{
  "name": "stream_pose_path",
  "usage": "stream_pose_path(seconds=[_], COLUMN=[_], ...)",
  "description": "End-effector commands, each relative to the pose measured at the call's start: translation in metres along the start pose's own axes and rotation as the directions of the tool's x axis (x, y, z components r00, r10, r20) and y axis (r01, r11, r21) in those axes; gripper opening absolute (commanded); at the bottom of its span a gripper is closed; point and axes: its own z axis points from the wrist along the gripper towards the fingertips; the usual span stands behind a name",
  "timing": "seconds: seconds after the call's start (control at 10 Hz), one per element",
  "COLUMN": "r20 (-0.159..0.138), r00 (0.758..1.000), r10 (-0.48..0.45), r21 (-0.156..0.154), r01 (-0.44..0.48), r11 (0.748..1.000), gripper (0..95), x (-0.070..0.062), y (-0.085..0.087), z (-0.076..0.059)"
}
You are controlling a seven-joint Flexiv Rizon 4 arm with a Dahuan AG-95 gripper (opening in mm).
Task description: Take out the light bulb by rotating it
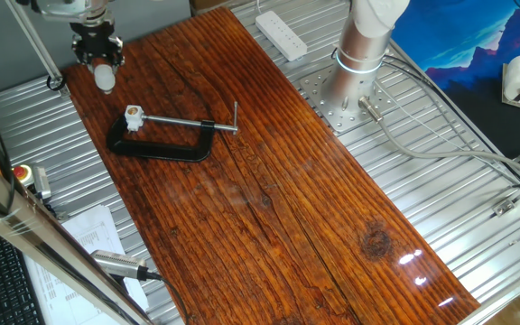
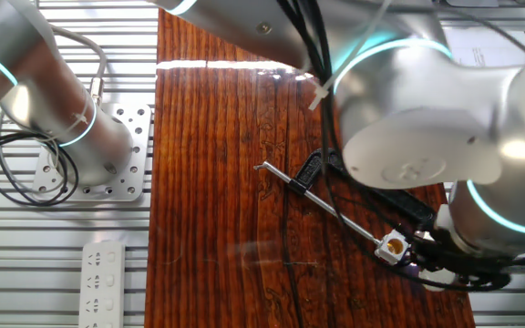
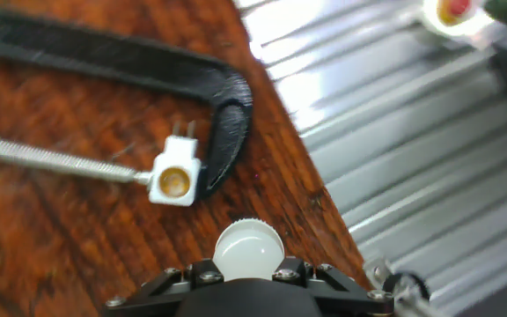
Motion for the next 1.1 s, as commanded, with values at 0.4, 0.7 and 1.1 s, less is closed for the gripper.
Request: stream_pose_path(seconds=[0.4,0.7,1.1], r20=[0.056,0.063,0.089], r00=[0.919,0.873,0.760], r10=[0.390,0.483,0.644], r21=[-0.033,-0.045,-0.086], r01=[-0.389,-0.481,-0.638], r11=[0.921,0.876,0.765], gripper=[0.0,0.0,0.0], x=[0.000,-0.001,-0.002], y=[-0.003,-0.003,0.004], z=[0.011,0.011,0.017])
